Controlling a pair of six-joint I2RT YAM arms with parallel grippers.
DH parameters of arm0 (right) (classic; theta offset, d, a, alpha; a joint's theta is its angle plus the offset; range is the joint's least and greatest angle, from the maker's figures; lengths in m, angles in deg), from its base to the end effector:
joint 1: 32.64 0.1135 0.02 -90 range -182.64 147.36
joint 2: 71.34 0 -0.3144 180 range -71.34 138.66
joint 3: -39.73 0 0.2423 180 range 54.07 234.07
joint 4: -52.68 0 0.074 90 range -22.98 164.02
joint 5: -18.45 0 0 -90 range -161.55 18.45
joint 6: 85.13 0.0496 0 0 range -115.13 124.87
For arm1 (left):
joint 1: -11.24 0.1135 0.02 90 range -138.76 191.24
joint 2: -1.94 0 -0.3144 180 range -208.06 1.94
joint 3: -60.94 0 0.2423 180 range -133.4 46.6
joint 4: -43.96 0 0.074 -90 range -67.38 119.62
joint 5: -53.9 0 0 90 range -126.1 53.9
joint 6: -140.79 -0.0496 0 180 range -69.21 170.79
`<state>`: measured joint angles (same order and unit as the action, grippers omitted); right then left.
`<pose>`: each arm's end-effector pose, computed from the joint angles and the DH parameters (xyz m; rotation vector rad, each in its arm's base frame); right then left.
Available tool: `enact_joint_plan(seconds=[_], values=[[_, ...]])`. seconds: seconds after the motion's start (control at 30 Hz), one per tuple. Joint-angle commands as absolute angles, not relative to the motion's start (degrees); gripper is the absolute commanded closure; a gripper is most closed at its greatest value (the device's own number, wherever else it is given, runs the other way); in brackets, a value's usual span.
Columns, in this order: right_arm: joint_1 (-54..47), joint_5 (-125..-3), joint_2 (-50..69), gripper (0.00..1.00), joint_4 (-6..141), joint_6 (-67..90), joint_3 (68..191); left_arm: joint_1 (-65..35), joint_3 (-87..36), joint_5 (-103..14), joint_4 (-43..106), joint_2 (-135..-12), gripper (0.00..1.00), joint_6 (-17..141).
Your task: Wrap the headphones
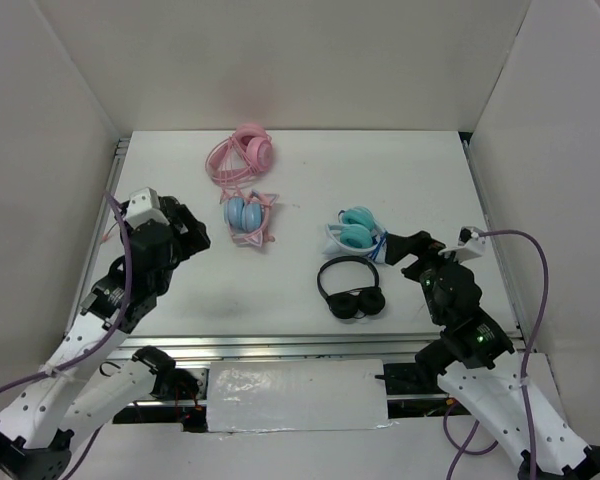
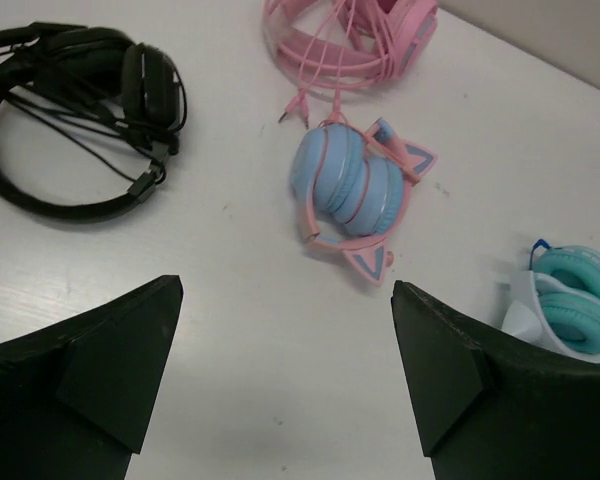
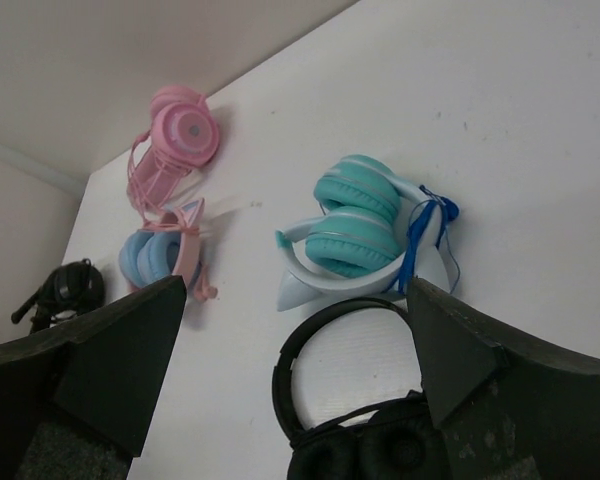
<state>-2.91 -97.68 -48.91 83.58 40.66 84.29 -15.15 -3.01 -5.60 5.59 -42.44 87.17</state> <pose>0.0725 0.0162 0.3067 0.4267 1.6759 0.4561 0.1313 -0.0371 0.3769 -0.5139 1.7875 -0.2558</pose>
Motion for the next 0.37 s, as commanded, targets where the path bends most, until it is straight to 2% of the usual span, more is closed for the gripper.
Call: enact_joint_plan(seconds=[0.0,0.23,0.33], values=[[-3.2,-104.3,-51.0,0.00,88.8,46.3,86.2,-16.9,-1.5,-0.3,0.2,-40.2,0.01,95.3],[-3.4,-106.9,-50.9,0.00,90.7,47.7,86.4,-17.9,-1.6,4.1,-3.2,-38.5,0.01,99.0],[-3.3,-104.4,-49.3,0.00,88.8,43.9,86.2,-18.1,-1.5,4.9,-3.3,-38.4,0.01,99.2]])
